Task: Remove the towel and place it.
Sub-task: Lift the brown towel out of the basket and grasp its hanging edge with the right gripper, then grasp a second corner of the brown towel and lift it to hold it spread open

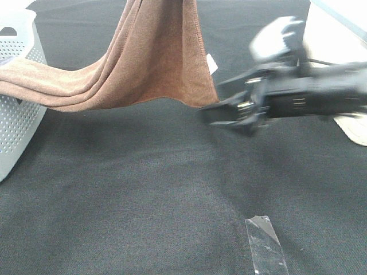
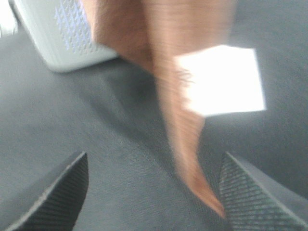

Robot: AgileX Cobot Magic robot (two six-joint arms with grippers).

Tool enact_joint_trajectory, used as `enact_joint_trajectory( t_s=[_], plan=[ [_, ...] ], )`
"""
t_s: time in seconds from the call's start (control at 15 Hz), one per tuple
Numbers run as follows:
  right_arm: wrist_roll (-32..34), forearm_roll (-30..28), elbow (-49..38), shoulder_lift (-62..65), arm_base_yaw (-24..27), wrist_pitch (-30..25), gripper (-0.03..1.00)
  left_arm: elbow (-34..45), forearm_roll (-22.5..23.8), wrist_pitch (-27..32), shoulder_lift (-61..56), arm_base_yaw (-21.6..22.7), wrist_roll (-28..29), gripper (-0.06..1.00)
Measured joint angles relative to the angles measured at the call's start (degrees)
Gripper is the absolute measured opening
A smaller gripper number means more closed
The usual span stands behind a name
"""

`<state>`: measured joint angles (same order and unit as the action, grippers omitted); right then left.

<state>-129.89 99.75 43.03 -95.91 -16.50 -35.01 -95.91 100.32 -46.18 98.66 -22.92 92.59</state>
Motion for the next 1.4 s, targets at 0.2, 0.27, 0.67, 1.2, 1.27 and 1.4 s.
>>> enact_joint_trajectory(
  t_s=[0.2, 0.27, 0.67, 1.2, 1.27, 1.4],
  plan=[
    [0.5, 0.0, 2.8, -2.8, -2.9, 8.4, 0.7, 0.0, 0.0, 0.0, 0.0, 0.0, -0.1, 0.0],
    [1.4, 0.0, 3.4, -3.5, -2.9, 8.8, 0.7, 0.0, 0.0, 0.0, 0.0, 0.0, -0.1, 0.0],
    [3.0, 0.1, 4.9, -4.0, -2.9, 7.1, 0.56, 0.0, 0.0, 0.0, 0.0, 0.0, -0.2, 0.0],
    [13.0, -2.3, 4.9, -2.8, -2.9, 7.0, 0.0, 0.0, 0.0, 1.5, 0.0, 0.0, -0.2, 0.0],
    [15.5, -4.4, 5.1, -1.4, -2.9, 8.4, 0.0, 0.0, 0.0, 2.3, 0.0, 0.0, 0.1, 0.0],
    [23.4, -14.1, 7.4, 1.0, -2.9, 10.3, 0.0, 0.0, -0.1, 5.6, 0.0, -0.1, 2.2, 0.0]
  ],
)
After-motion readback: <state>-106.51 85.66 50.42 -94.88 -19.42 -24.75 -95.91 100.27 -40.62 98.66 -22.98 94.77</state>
